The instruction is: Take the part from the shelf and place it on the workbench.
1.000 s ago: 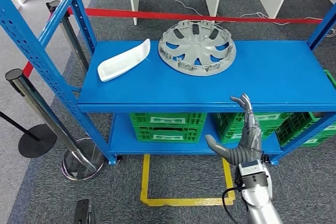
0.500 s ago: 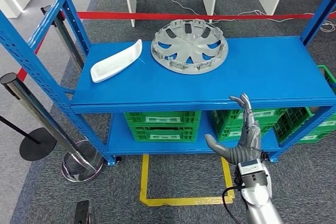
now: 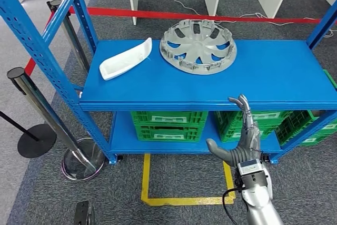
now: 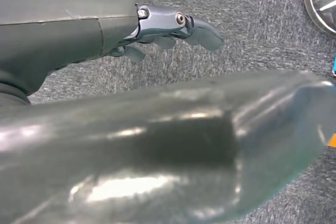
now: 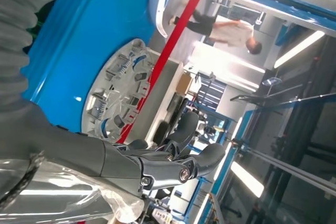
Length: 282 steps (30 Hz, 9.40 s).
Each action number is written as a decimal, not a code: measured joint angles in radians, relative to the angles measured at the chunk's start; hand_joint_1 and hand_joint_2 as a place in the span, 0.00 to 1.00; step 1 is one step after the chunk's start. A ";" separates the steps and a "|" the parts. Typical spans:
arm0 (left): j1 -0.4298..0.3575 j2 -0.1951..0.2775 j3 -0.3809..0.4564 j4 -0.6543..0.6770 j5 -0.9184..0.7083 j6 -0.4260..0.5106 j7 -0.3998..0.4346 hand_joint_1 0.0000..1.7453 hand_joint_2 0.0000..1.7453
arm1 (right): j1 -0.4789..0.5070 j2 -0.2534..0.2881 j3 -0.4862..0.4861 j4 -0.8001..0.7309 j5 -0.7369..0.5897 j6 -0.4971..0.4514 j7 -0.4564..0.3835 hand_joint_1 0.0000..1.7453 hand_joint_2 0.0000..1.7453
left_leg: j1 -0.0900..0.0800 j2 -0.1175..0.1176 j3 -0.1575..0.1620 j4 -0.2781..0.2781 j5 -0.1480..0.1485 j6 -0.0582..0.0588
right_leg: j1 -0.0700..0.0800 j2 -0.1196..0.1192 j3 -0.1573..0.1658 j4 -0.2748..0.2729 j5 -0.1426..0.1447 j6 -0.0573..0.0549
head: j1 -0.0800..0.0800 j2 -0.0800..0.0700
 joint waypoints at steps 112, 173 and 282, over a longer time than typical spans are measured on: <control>-0.039 0.011 -0.035 0.067 0.040 0.003 -0.026 0.00 0.00 | -0.033 -0.001 0.002 0.071 -0.014 0.020 -0.007 0.00 0.00 | -0.004 0.000 0.031 0.008 -0.014 -0.027 | -0.004 -0.003 0.111 -0.181 0.048 -0.016 | 0.002 0.000; -0.148 0.058 -0.245 0.122 -0.001 -0.067 0.075 0.00 0.00 | -0.701 0.125 0.300 0.961 0.123 0.175 0.180 0.00 1.00 | 0.016 -0.002 -0.044 0.029 0.024 -0.047 | 0.000 0.005 0.076 -0.174 0.066 -0.015 | -0.011 0.000; -0.081 0.055 -0.177 0.023 -0.129 -0.034 0.200 0.00 0.00 | -0.837 0.041 0.438 1.194 0.468 0.219 0.642 1.00 1.00 | 0.009 -0.001 -0.047 0.028 0.028 -0.037 | 0.003 0.004 0.072 -0.180 0.079 -0.019 | -0.006 0.000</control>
